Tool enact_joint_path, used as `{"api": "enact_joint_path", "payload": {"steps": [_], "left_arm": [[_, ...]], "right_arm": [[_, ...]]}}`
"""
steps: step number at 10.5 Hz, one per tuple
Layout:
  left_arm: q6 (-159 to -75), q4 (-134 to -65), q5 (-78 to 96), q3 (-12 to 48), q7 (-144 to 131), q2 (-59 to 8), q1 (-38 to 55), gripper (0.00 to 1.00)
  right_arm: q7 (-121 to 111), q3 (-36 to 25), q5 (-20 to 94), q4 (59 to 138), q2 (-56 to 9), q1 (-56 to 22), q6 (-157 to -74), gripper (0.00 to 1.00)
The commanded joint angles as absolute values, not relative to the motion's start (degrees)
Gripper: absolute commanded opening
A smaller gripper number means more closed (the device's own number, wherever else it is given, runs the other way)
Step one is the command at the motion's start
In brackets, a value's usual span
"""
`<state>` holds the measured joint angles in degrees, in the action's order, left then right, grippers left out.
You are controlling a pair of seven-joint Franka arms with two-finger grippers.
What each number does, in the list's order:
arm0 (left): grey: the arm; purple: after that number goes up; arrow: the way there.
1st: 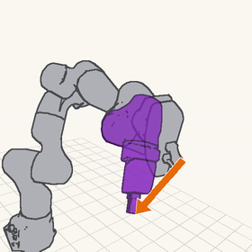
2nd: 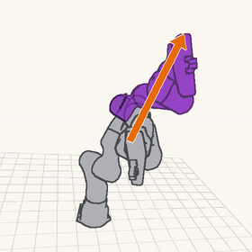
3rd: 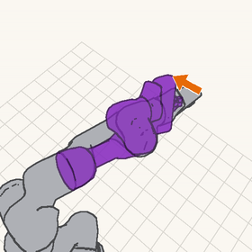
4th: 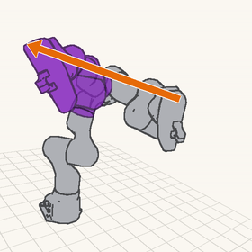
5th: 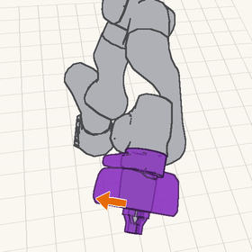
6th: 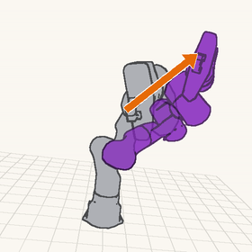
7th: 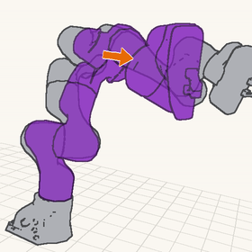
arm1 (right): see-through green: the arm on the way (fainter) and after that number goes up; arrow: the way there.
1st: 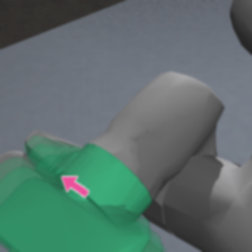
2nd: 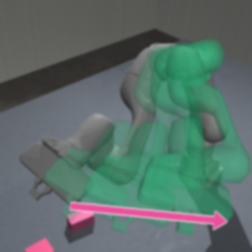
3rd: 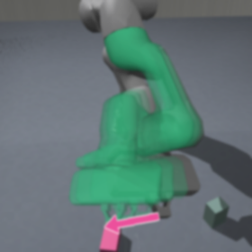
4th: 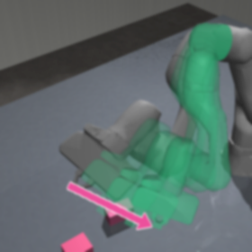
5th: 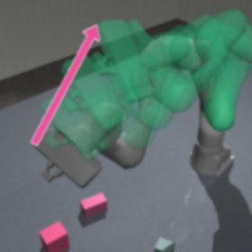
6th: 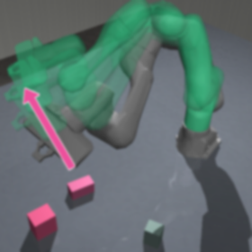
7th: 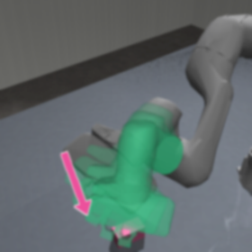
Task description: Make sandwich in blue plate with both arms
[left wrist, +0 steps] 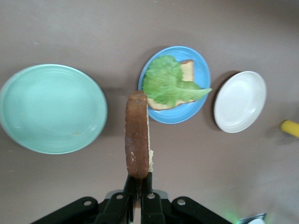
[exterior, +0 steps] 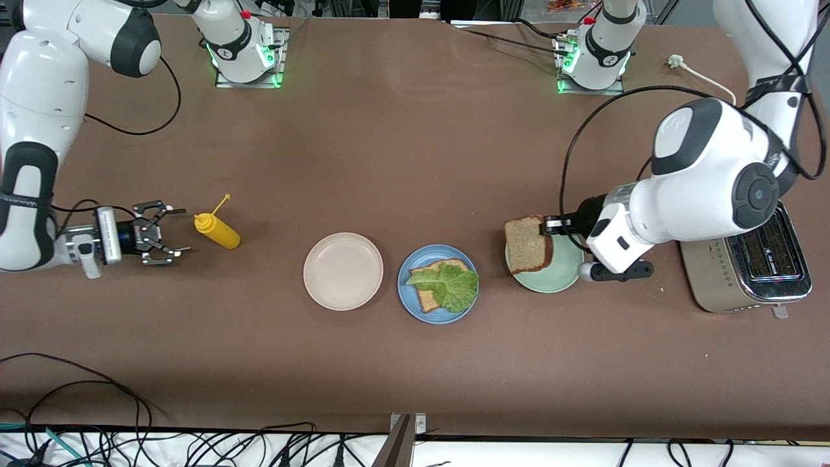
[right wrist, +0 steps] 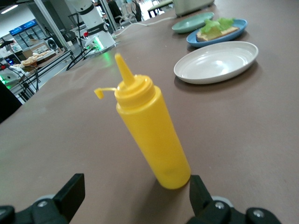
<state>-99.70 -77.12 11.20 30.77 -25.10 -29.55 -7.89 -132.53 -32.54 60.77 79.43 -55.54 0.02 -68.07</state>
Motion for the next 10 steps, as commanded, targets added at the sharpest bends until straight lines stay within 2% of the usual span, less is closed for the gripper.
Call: {"api": "enact_joint_path", "payload": {"steps": [1,4,6,8,10], "left_arm": [[-104.05,-74.53,16.25,30.50,-28.82,-32.69,-5.45,0.00],[-109.58,-74.62,21.35,30.50,-28.83,-35.32,-3.53,0.00],[-114.24,-74.53,21.53,30.50,-29.52,-37.69,-2.55,0.00],[-116.71,-74.53,23.37,30.50,-29.62,-39.45,-2.46,0.00],[-118.38,-74.71,23.20,30.15,-29.62,-40.08,-0.54,0.00]], "right_arm": [[-113.46,-37.52,55.13,73.41,-51.09,-1.05,-64.60,1.00],[-86.84,-39.28,46.08,73.21,-40.29,-7.35,-65.74,1.00],[-67.43,-44.53,40.98,72.95,-35.35,-16.04,-68.54,0.99],[-56.63,-49.55,40.61,72.95,-35.16,-22.38,-69.16,1.00],[-50.91,-58.66,37.82,72.86,-35.16,-33.51,-73.46,1.00]]}}
